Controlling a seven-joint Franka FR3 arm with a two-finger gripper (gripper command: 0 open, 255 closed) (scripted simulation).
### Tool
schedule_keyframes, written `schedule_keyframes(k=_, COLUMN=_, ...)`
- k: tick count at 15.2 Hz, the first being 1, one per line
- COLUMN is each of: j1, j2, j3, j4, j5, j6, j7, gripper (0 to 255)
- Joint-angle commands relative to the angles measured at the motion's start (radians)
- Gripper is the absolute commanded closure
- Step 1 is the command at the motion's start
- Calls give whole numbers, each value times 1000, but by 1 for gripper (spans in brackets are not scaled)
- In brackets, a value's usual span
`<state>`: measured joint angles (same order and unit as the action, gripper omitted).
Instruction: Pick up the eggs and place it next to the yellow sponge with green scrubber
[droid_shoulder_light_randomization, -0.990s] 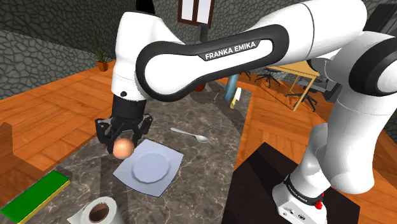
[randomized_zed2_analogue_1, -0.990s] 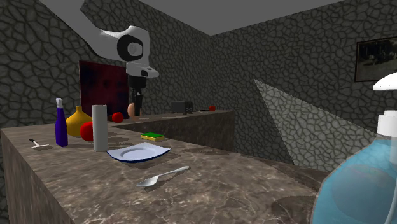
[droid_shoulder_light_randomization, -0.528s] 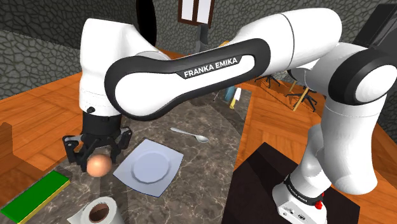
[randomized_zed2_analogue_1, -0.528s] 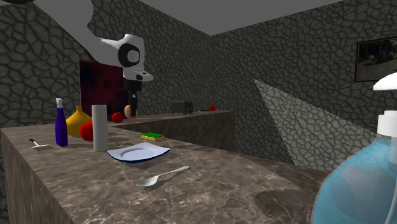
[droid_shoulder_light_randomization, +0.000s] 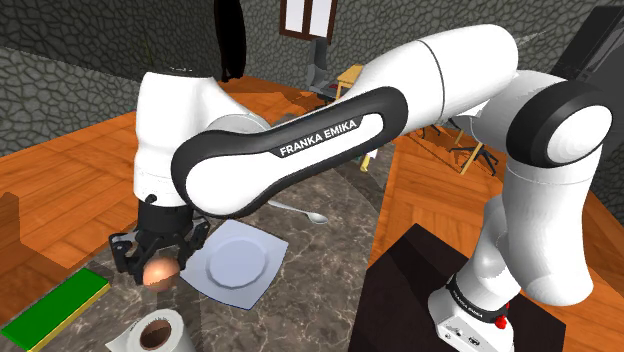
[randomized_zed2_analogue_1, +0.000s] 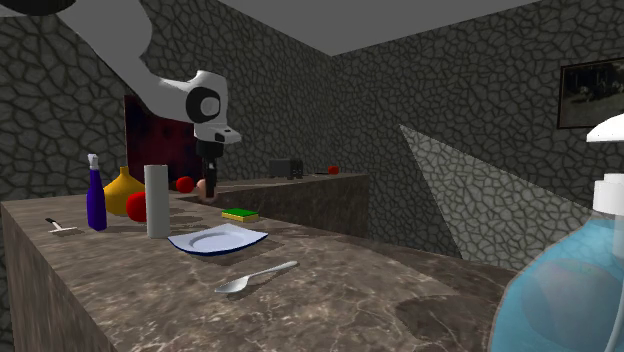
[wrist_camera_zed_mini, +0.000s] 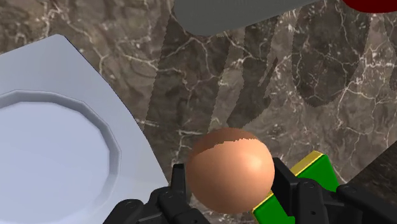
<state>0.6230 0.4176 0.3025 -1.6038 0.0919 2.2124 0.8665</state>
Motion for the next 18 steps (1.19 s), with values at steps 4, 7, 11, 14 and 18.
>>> schedule_keyframes(k=4, j1=3, j2=25, j3=-2, j4=-31, j5=-3, j6=56, j7=-6, gripper=255)
schedule_keyframes(k=7, j1=4, j2=41, j3=-4, j4=-49, j5=-4, j6=89, j7=-10, gripper=255)
schedule_keyframes(k=11, j1=6, j2=64, j3=-6, j4=-70, j5=-7, j6=132, j7=-15, gripper=255)
schedule_keyframes(k=14, j1=8, j2=83, j3=-8, j4=-83, j5=-9, j6=164, j7=-18, gripper=255)
schedule_keyframes(k=18, j1=8, j2=88, j3=-8, j4=-86, j5=-10, j6=171, j7=-19, gripper=255)
